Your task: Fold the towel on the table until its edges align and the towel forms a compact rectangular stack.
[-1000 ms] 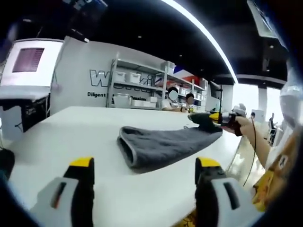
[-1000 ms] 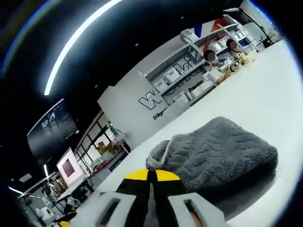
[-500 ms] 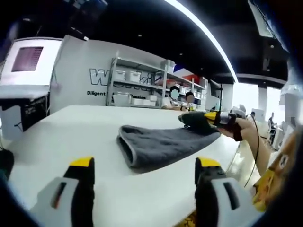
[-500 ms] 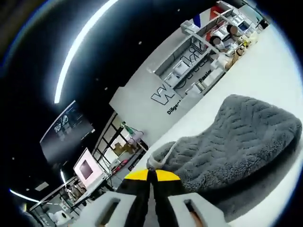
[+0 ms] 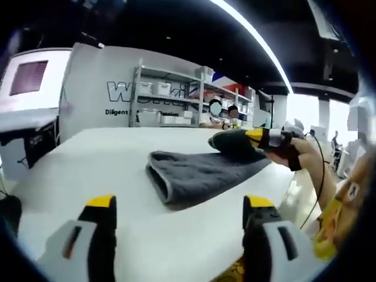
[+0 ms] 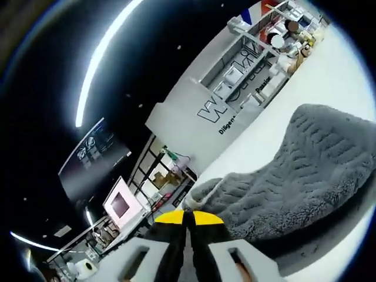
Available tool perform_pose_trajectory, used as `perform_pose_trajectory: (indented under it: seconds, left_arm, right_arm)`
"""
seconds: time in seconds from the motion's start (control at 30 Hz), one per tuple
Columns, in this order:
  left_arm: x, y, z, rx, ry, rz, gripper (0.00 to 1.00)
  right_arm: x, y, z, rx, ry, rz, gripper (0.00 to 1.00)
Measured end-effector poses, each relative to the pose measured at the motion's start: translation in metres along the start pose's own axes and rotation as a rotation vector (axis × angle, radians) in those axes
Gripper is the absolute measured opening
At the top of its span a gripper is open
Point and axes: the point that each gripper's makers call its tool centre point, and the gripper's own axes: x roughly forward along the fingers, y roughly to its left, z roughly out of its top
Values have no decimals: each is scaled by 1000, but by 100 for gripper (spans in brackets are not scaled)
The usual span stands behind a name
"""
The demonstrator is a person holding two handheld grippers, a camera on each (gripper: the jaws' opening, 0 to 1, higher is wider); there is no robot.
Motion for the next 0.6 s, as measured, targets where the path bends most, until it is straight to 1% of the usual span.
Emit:
perform_pose_trajectory:
  seconds: [0.1,0.2,0.27,0.3,0.37,0.4,0.47,0.53,0.6]
  left_arm:
    - [1,-2,-4,13,36,-29,94]
    - [1,0,-5,45,63,-30,95]
    - [1,0,-6,68,88,-43,95]
    - [1,0,-6,73,93,-46,95]
    - [0,0,-5,88,100,-52,95]
    - [-1,-1,-5,104,113,-59,96]
    - [-2,-1,-6,120,127,-66,96]
    - [-3,-2,-7,131,138,-72,96]
    - [-6,-1,-8,125,132,-72,96]
  right_arm:
    - [3,7,-6,-6,6,8,2]
    - [7,19,-13,-7,10,27,2]
    - [10,25,-17,-4,11,41,2]
    - [12,31,-20,3,13,56,2]
    - [14,35,-22,9,16,67,2]
    - [18,42,-27,13,20,80,2]
    - [21,47,-31,16,23,92,2]
    - [25,54,-38,29,36,111,2]
    - [32,61,-50,36,70,127,2]
